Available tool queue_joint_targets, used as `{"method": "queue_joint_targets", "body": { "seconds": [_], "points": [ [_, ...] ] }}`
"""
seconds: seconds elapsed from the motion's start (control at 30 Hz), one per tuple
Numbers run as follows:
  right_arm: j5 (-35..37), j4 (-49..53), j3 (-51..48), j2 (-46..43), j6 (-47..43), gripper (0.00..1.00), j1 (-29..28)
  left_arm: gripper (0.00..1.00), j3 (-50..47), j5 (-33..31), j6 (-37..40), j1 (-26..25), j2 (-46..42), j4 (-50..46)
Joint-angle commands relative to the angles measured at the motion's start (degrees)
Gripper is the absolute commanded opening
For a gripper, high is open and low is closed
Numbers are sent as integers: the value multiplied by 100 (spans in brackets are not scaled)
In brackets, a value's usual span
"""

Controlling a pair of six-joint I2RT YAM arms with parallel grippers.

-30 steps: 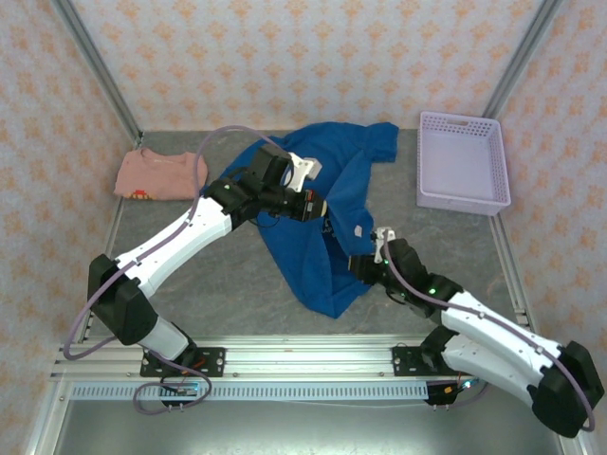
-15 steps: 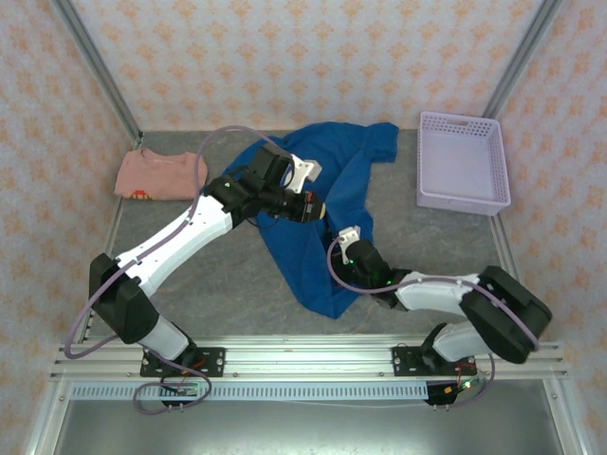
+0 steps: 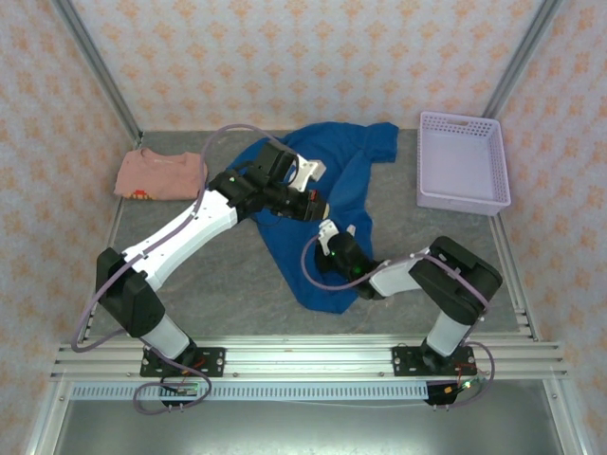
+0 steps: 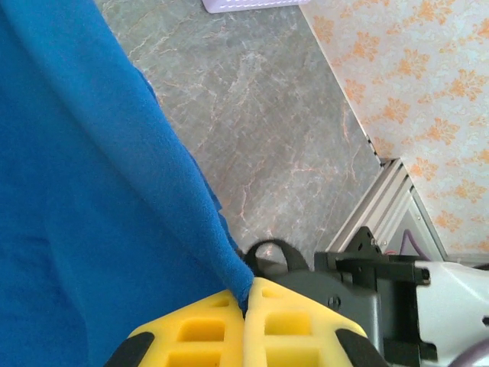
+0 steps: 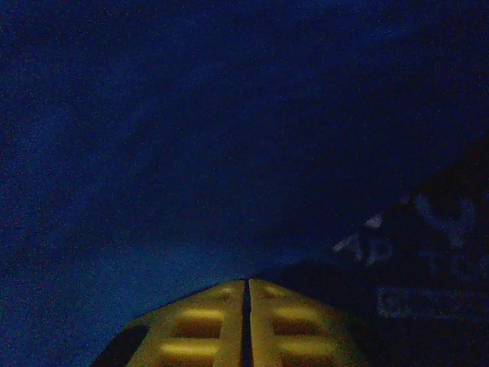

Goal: Fold the inside-out t-shirt

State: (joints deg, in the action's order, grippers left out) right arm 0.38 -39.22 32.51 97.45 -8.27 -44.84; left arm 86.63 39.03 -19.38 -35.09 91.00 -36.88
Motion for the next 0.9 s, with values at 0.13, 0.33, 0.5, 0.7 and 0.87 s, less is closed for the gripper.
{"method": "queue_joint_targets", "body": {
  "seconds": [0.13,0.33,0.5,0.7,0.87],
  "points": [
    [-488,-252,218,31,738,10,687,0,162,305,540,31,-459,-434],
    [89,395,798,441,-2,14,366,0,376,715,305,29,-382,-69],
    [261,373,1144,837,-112,24,370,0,667,831,180,25,-386,-28],
    [392,936,1734,1097,9,41,512,0,734,791,241,24,-512,-167],
    [535,1485,2222,1339,-62,51,542,0,726,832,216,-21,-601,-87]
  ]
}}
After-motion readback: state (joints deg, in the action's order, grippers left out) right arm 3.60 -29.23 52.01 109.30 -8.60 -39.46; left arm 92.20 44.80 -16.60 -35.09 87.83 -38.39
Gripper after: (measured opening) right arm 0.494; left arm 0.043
